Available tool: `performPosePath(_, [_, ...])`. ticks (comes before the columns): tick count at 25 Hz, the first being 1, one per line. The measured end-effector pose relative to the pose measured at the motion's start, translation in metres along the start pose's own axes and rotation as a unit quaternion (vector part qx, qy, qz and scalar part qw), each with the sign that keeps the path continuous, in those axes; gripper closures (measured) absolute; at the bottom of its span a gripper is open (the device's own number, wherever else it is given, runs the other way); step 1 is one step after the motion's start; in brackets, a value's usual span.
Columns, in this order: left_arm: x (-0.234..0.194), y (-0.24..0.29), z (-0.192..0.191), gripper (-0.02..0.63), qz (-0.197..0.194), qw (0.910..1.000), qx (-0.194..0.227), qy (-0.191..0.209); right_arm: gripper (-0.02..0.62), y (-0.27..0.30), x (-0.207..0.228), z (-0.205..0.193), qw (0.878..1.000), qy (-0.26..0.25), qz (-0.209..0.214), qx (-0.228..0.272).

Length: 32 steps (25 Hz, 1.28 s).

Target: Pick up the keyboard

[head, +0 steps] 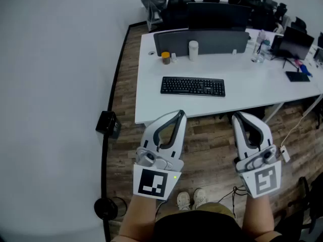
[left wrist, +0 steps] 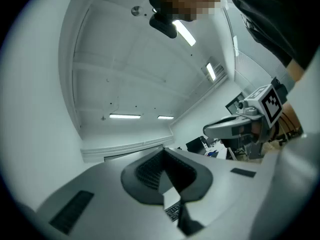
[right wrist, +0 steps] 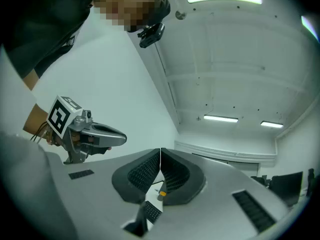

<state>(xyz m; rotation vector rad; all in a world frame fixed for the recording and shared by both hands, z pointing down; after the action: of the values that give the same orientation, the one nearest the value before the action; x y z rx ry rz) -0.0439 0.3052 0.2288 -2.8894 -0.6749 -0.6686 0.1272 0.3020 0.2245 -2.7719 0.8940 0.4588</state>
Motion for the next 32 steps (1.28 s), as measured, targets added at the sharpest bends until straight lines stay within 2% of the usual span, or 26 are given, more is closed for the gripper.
performPosePath(17, [0.008, 0.012, 0.002, 0.597, 0.008, 0.9999, -0.011, 0.004, 0.56, -0.005, 0.013, -0.011, 1.0, 0.001, 0.007, -0.004])
performPosePath(32, [0.041, 0.039, 0.008, 0.598, 0.031, 0.999, -0.028, 0.014, 0.56, -0.017, 0.058, -0.041, 1.0, 0.013, 0.023, 0.005])
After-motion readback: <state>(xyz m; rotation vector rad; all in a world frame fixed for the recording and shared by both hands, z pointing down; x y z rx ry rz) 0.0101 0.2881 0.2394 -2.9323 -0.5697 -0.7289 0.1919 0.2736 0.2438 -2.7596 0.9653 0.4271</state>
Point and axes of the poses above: the fingertips, and each gripper's own axes: y forward along the fingers, x to its right, z out of its top, the point moved 5 cm from there along -y, backward along the fingers, and after that the axes turned 12 degrees about -x, right-handed, at the moved point
